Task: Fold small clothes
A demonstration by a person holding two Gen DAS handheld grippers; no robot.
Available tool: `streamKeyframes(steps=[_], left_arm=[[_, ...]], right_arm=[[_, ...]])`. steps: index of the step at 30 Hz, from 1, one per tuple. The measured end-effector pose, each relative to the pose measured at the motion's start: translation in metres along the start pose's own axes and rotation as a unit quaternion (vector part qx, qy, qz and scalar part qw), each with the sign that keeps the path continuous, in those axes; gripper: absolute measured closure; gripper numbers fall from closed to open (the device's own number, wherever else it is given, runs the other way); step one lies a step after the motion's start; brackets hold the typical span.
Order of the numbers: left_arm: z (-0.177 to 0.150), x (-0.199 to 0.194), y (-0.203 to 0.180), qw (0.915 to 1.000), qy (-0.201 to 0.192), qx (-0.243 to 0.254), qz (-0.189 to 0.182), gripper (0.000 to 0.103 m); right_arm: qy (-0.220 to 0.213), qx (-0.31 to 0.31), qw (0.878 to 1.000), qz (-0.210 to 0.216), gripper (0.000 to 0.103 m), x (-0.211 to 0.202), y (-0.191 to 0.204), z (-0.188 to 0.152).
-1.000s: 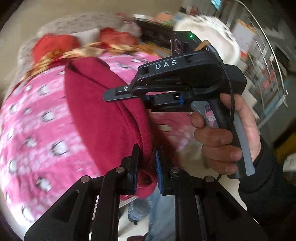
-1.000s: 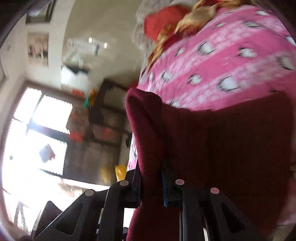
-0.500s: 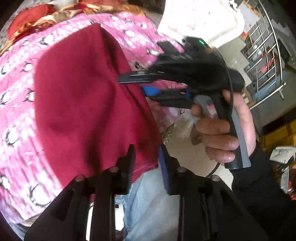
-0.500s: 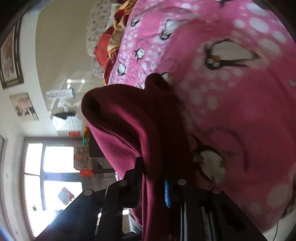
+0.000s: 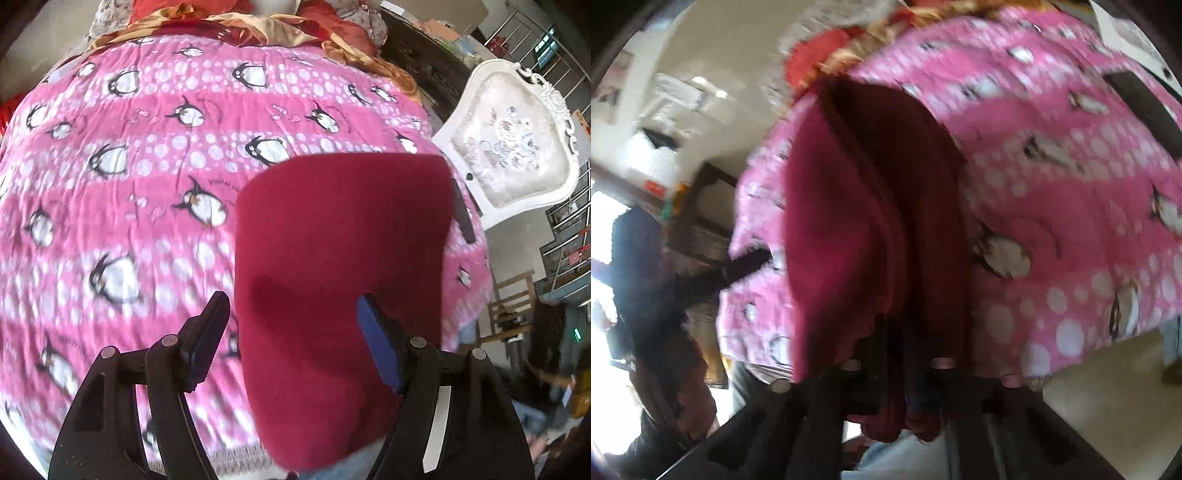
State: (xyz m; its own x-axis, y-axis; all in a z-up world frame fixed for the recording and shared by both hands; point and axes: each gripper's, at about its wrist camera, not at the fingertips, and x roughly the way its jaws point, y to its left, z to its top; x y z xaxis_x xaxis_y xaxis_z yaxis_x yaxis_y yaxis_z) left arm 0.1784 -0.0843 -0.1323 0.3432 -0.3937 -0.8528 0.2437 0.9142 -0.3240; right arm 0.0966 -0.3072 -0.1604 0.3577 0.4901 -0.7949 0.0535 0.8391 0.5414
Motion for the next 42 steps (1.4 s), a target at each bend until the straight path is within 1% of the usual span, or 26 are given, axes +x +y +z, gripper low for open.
streamKeyframes(steps=[3,6,7,8,11,12,14,15,17,18,20,21,22,23,24,25,27,28,30,32,33,34,35,37,39,42], left_arm=[[0.006,0.023,-0.003,1.0,0.006,0.003,-0.007,0.031],[0.014,0.05,-0.001,0.9996,0.024,0.007,0.014,0.023],[0.014,0.052,0.002,0.9995,0.031,-0.001,0.008,0.023],[0.015,0.047,0.007,0.9992,0.036,-0.014,-0.013,0.023],[0.018,0.019,0.022,0.9966,0.014,-0.034,-0.073,0.024],[0.021,0.01,0.029,0.9959,0.003,-0.04,-0.081,0.024],[0.028,0.004,0.038,0.9959,-0.007,-0.05,-0.076,0.024],[0.033,0.006,0.042,0.9962,-0.006,-0.055,-0.068,0.024],[0.039,0.014,0.051,0.996,-0.001,-0.066,-0.059,0.024],[0.042,0.02,0.054,0.9954,0.003,-0.072,-0.063,0.024],[0.047,0.03,0.057,0.9948,0.01,-0.079,-0.063,0.024],[0.05,0.034,0.058,0.9946,0.012,-0.081,-0.063,0.024],[0.054,0.039,0.059,0.9941,0.014,-0.085,-0.066,0.024],[0.056,0.043,0.061,0.9936,0.017,-0.088,-0.068,0.024],[0.058,0.05,0.064,0.9925,0.024,-0.095,-0.073,0.024],[0.058,0.055,0.066,0.9913,0.032,-0.101,-0.078,0.024],[0.058,0.073,0.068,0.9879,0.056,-0.114,-0.089,0.024],[0.058,0.077,0.07,0.9863,0.059,-0.122,-0.093,0.023],[0.054,0.073,0.076,0.9825,0.061,-0.14,-0.107,0.023],[0.051,0.06,0.079,0.9828,0.049,-0.14,-0.11,0.023],[0.048,0.05,0.08,0.9841,0.039,-0.136,-0.108,0.024],[0.045,0.043,0.082,0.9843,0.033,-0.133,-0.111,0.024],[0.042,0.039,0.083,0.9838,0.029,-0.133,-0.116,0.024],[0.035,0.037,0.087,0.9811,0.038,-0.142,-0.126,0.024],[0.028,0.044,0.088,0.9776,0.052,-0.148,-0.14,0.024],[0.025,0.063,0.088,0.9726,0.068,-0.164,-0.15,0.024]], right_arm=[[-0.002,0.013,1.0,-0.021,0.098,-0.007,-0.006,-0.009],[0.003,0.005,0.999,-0.042,0.1,0.004,-0.021,-0.017],[0.006,0.015,0.999,-0.028,0.1,0.006,-0.025,-0.015],[0.007,0.021,1.0,-0.011,0.1,0.002,-0.026,-0.012],[-0.005,-0.014,1.0,-0.021,0.093,-0.029,-0.008,-0.001],[-0.015,-0.032,0.999,-0.02,0.087,-0.042,0.002,0.005],[-0.026,-0.059,0.998,-0.023,0.02,-0.056,0.018,0.017],[-0.046,-0.072,0.996,-0.027,0.018,-0.063,0.026,0.027],[-0.057,-0.104,0.993,-0.029,0.024,-0.059,0.043,0.052],[-0.058,-0.105,0.992,-0.032,0.032,-0.048,0.048,0.066],[-0.056,-0.09,0.994,-0.028,0.048,-0.029,0.047,0.098],[-0.052,-0.063,0.996,-0.025,0.051,-0.018,0.038,0.114],[-0.043,-0.039,0.998,-0.014,0.065,-0.007,0.028,0.128],[-0.034,-0.027,0.999,-0.001,0.092,0.0,0.029,0.132],[-0.019,-0.007,1.0,0.019,0.096,0.01,0.019,0.139],[-0.015,0.002,1.0,0.011,0.096,0.012,0.015,0.14],[-0.008,-0.009,0.998,-0.063,0.097,0.029,0.003,0.146],[0.004,-0.002,0.997,-0.075,0.097,0.041,-0.006,0.144],[0.016,0.025,0.998,-0.051,0.097,0.058,-0.025,0.142],[0.007,0.036,0.999,-0.024,0.096,0.043,-0.026,0.143],[0.0,0.043,0.999,0.004,0.091,0.027,-0.025,0.141],[-0.007,0.046,0.999,0.019,0.076,0.02,-0.026,0.14],[-0.017,0.047,0.998,0.035,0.04,0.006,-0.025,0.134],[-0.037,0.054,0.997,0.042,0.0,-0.014,-0.03,0.123],[-0.033,0.059,0.997,0.031,0.0,-0.021,-0.036,0.113],[0.002,0.091,0.994,0.054,0.0,0.001,-0.054,0.107]])
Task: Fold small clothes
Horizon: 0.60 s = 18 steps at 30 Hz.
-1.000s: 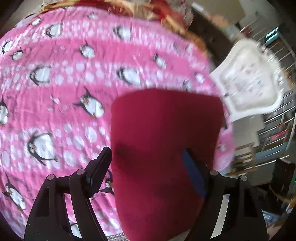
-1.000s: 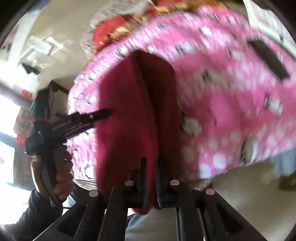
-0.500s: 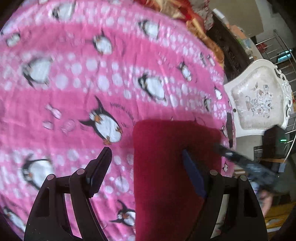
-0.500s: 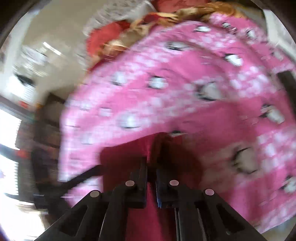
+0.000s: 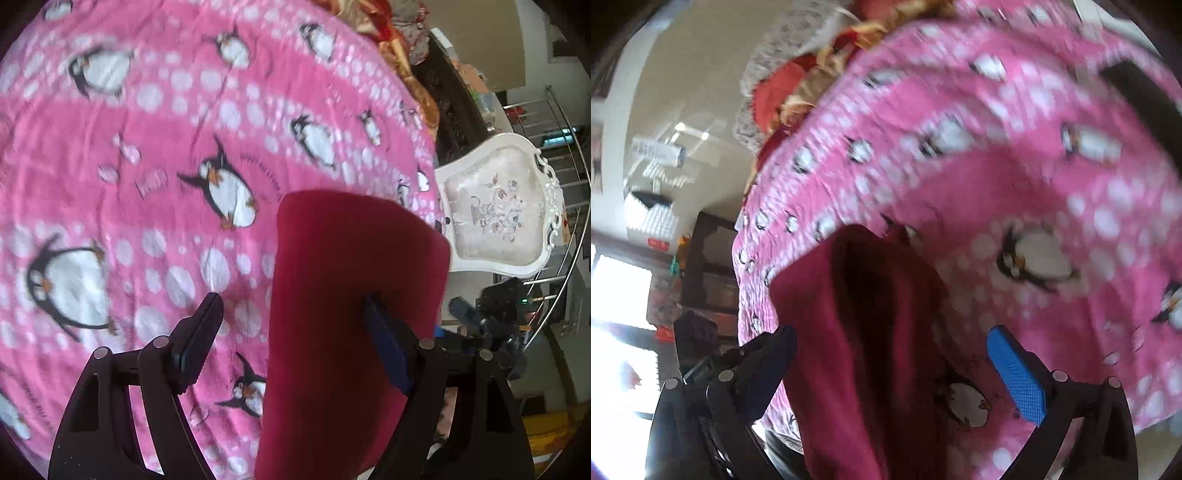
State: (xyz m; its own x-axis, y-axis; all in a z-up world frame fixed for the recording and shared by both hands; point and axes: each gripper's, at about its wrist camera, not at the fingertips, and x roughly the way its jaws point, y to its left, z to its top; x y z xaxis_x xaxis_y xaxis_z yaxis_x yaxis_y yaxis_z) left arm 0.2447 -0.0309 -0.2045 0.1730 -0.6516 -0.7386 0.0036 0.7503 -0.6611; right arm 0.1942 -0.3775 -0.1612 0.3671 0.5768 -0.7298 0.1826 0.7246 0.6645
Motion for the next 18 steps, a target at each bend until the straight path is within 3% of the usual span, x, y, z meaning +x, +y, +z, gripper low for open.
streamKeyframes(steps=[3,4,5,6,12,15,18], left_arm=[[0.008,0.011,0.005,0.9989,0.013,-0.032,-0.031,0.025],[0.01,0.011,0.006,0.9984,0.014,-0.039,-0.039,0.036],[0.011,0.01,0.006,0.9974,0.017,-0.045,-0.053,0.043],[0.012,0.009,0.005,0.9963,0.023,-0.05,-0.067,0.047],[0.009,-0.004,0.004,0.9961,0.016,-0.047,-0.073,0.064],[0.012,-0.024,0.006,0.9931,0.012,-0.07,-0.093,0.066],[0.025,-0.065,0.008,0.9917,-0.02,-0.072,-0.105,0.067]], right_arm=[[0.034,0.022,0.999,0.021,0.013,0.033,-0.015,0.005],[0.026,0.022,0.999,0.017,0.022,0.035,-0.013,0.007],[0.023,0.016,0.999,0.022,0.059,0.034,-0.01,0.008],[0.032,0.026,0.998,0.053,0.065,0.036,-0.007,0.009],[0.04,0.025,0.998,0.042,0.077,0.037,-0.002,0.006],[0.035,0.008,0.998,0.056,0.079,0.031,0.015,0.011],[0.034,-0.005,0.996,0.088,0.079,0.032,0.047,0.023]])
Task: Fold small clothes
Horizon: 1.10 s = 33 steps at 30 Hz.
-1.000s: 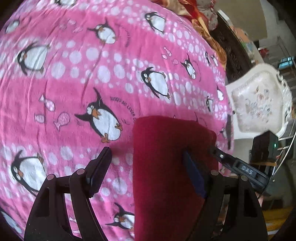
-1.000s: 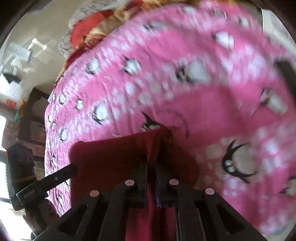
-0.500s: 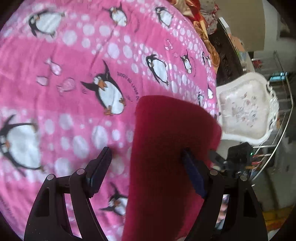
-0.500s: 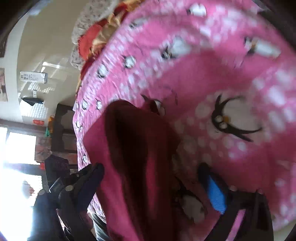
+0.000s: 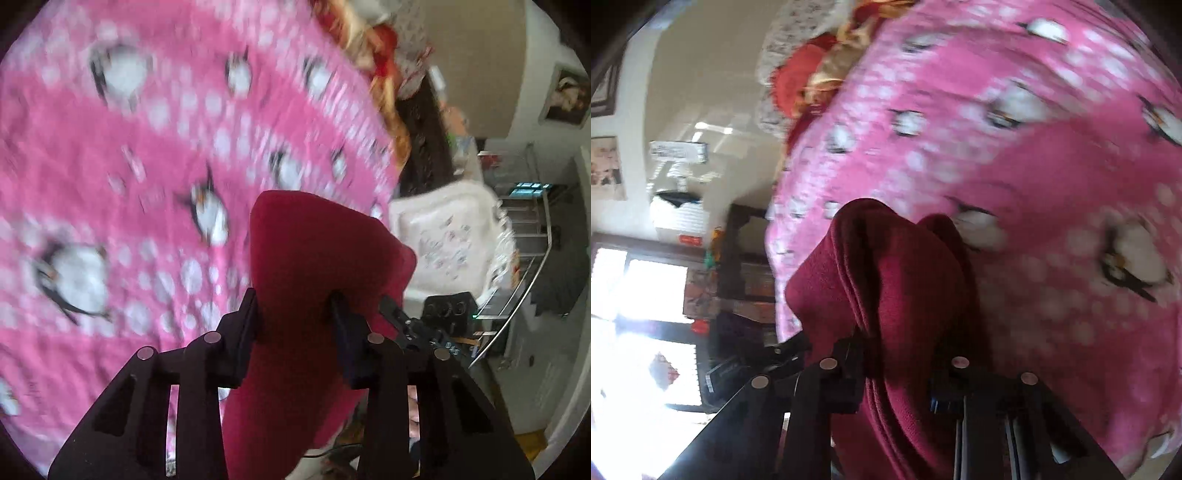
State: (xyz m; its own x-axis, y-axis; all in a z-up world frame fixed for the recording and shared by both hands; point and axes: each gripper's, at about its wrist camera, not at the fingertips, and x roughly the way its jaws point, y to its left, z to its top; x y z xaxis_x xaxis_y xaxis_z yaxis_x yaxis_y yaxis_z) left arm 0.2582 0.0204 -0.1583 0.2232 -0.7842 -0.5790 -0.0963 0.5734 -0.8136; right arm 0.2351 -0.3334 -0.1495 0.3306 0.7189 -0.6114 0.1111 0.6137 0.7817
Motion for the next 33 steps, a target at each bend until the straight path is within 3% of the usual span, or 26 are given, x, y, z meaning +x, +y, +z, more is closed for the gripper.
streamKeyframes(steps=[6,10,12,14,15,16,18,19,20,21,22,24,27,28,30,32,33], left_arm=[[0.068,-0.063,-0.019,0.9969,-0.054,0.035,0.044,0.067],[0.123,-0.073,-0.014,0.9927,-0.084,0.039,0.077,0.073],[0.145,-0.072,-0.004,0.9889,-0.115,0.039,0.086,0.073],[0.157,-0.059,0.017,0.9841,-0.114,0.028,0.133,0.071],[0.157,-0.052,0.03,0.9842,-0.098,0.014,0.147,0.071],[0.153,-0.048,0.039,0.9851,-0.087,0.006,0.148,0.071],[0.131,-0.047,0.048,0.9881,-0.084,0.023,0.127,0.07],[0.12,-0.047,0.05,0.9874,-0.081,0.039,0.13,0.058],[0.106,-0.046,0.052,0.9862,-0.076,0.057,0.136,0.048],[0.096,-0.045,0.053,0.9849,-0.075,0.064,0.142,0.032],[0.084,-0.044,0.055,0.983,-0.074,0.07,0.153,0.03],[0.062,-0.039,0.059,0.9807,-0.06,0.083,0.166,0.03],[0.038,-0.03,0.064,0.9834,-0.042,0.08,0.158,0.03],[0.034,-0.027,0.062,0.9843,-0.037,0.078,0.154,0.03],[0.031,-0.023,0.066,0.9862,-0.029,0.065,0.15,0.03],[0.032,-0.024,0.073,0.9846,-0.021,0.044,0.168,0.056],[0.034,-0.026,0.074,0.9862,-0.019,0.033,0.161,0.08]], right_arm=[[0.025,-0.047,0.997,0.047,0.08,0.048,0.06,0.042],[0.037,-0.049,0.996,0.063,0.08,0.092,0.074,0.082],[0.036,-0.048,0.997,0.043,0.08,0.116,0.074,0.103],[0.046,-0.055,0.997,0.005,0.077,0.145,0.06,0.119],[0.056,-0.036,0.998,-0.002,0.075,0.156,0.049,0.123],[0.069,-0.016,0.998,-0.001,0.067,0.166,0.036,0.125],[0.074,0.008,0.997,0.01,0.06,0.164,0.023,0.123],[0.065,0.002,0.998,0.006,0.054,0.153,0.025,0.12],[0.05,-0.018,0.999,-0.006,0.041,0.137,0.032,0.114],[0.036,-0.043,0.998,-0.021,0.034,0.12,0.04,0.103],[0.028,-0.057,0.998,-0.023,0.028,0.108,0.045,0.093],[0.024,-0.059,0.998,-0.019,0.028,0.09,0.045,0.064],[0.038,-0.04,0.998,-0.026,0.028,0.088,0.033,0.024],[0.046,-0.032,0.998,-0.026,0.029,0.093,0.029,0.012],[0.052,-0.015,0.998,-0.017,0.042,0.106,0.019,-0.006],[0.064,0.002,0.998,-0.006,0.082,0.121,0.011,-0.014],[0.065,0.02,0.998,-0.006,0.083,0.126,0.007,-0.016]])
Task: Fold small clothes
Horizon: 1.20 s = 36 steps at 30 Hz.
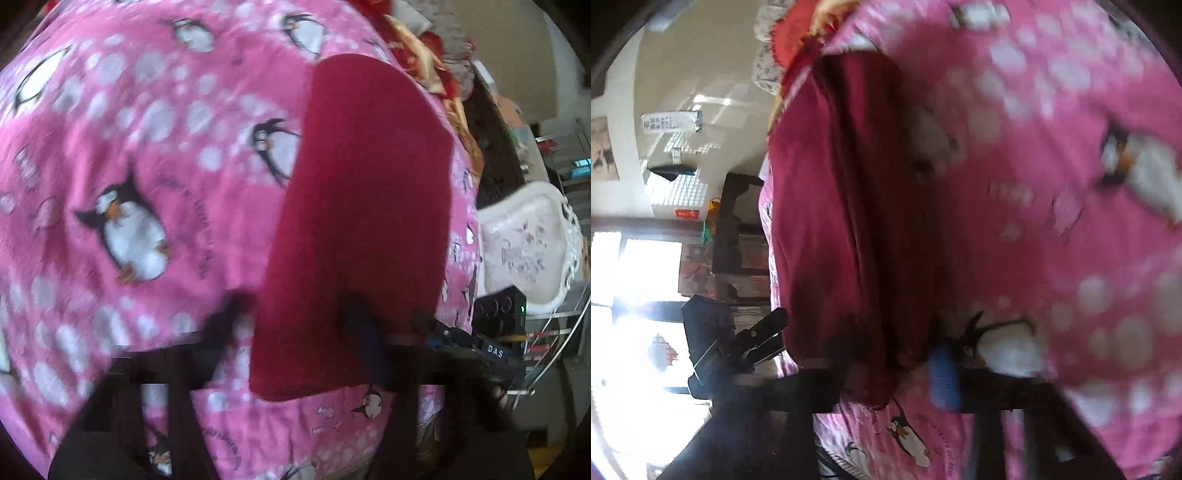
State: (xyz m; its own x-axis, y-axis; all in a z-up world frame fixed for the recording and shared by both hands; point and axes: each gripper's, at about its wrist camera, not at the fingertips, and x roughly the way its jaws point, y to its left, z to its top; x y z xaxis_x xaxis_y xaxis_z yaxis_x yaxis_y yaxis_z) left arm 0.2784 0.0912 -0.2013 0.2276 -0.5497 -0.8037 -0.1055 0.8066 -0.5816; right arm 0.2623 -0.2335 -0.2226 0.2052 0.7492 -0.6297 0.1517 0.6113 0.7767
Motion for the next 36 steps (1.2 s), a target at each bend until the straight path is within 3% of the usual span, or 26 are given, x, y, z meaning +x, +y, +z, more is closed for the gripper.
streamKeyframes(steps=[2,4,7,8,11,12,13,15,16,17,21,23,24,25,26,27,29,33,34,36], left_arm=[[0.002,-0.014,0.007,0.9994,-0.011,-0.024,-0.023,0.085],[0.004,-0.03,0.009,0.999,-0.038,-0.02,-0.013,0.089],[0.004,-0.035,0.013,0.9992,-0.035,-0.013,-0.017,0.089],[0.002,-0.034,0.014,0.9993,-0.032,-0.013,-0.015,0.089],[-0.004,-0.034,0.019,0.9996,-0.023,-0.009,-0.014,0.086],[-0.006,-0.032,0.014,0.9998,-0.019,-0.004,-0.006,0.076],[-0.006,-0.031,0.005,0.9998,-0.019,0.006,0.0,0.054],[-0.01,-0.031,-0.003,0.9991,-0.031,0.029,0.005,0.031],[-0.011,-0.031,-0.006,0.9986,-0.036,0.037,0.009,0.029],[-0.011,-0.029,-0.01,0.9982,-0.037,0.046,0.013,0.029],[-0.008,-0.002,-0.01,0.9988,0.002,0.044,0.019,0.03],[-0.008,0.01,-0.004,0.9993,0.01,0.033,0.016,0.033],[-0.008,0.008,-0.003,0.9995,0.002,0.029,0.016,0.04],[-0.008,0.007,-0.003,0.9995,0.003,0.024,0.02,0.07],[-0.008,0.006,-0.002,0.9996,0.012,0.021,0.014,0.084],[-0.008,0.002,-0.001,0.9997,0.018,0.014,-0.001,0.09],[-0.011,-0.012,-0.003,0.9994,0.013,0.009,-0.03,0.094],[-0.03,-0.044,0.004,0.9887,0.008,-0.039,-0.145,0.096],[-0.035,-0.039,0.007,0.989,0.013,-0.045,-0.141,0.096],[-0.043,-0.019,0.012,0.995,0.025,-0.033,-0.091,0.096]], right_arm=[[-0.008,0.02,1.0,0.02,0.087,-0.006,-0.001,-0.004],[-0.019,0.024,0.998,0.049,0.088,-0.021,0.007,-0.01],[-0.013,0.018,0.995,0.093,0.088,-0.029,0.025,-0.015],[-0.003,0.023,0.995,0.096,0.088,-0.023,0.024,-0.018],[0.04,0.049,0.997,0.049,0.087,0.013,0.003,-0.021],[0.042,0.057,0.997,0.037,0.087,0.019,-0.007,-0.022],[0.035,0.051,0.997,0.046,0.086,0.017,-0.009,-0.022],[0.024,0.036,0.998,0.045,0.07,0.008,-0.005,-0.025],[0.019,0.027,0.999,0.029,0.041,0.002,-0.003,-0.026],[0.005,0.015,1.0,0.012,0.026,-0.003,0.001,-0.027],[-0.003,0.0,1.0,0.0,0.026,-0.006,0.007,-0.028],[-0.002,-0.005,1.0,-0.007,0.029,0.012,0.017,-0.028],[-0.001,-0.009,1.0,-0.016,0.033,0.021,0.019,-0.027],[-0.003,-0.012,1.0,-0.024,0.043,0.027,0.022,-0.026],[-0.008,-0.019,0.999,-0.035,0.071,0.029,0.027,-0.026],[0.004,-0.026,0.999,-0.026,0.081,0.035,0.033,-0.025],[0.009,-0.024,0.999,-0.021,0.086,0.032,0.033,-0.024],[0.001,-0.032,0.999,0.007,0.089,0.004,0.04,-0.022],[0.002,-0.037,0.999,0.01,0.089,-0.005,0.04,-0.023],[0.013,-0.048,0.999,0.003,0.089,-0.01,0.039,-0.023]])
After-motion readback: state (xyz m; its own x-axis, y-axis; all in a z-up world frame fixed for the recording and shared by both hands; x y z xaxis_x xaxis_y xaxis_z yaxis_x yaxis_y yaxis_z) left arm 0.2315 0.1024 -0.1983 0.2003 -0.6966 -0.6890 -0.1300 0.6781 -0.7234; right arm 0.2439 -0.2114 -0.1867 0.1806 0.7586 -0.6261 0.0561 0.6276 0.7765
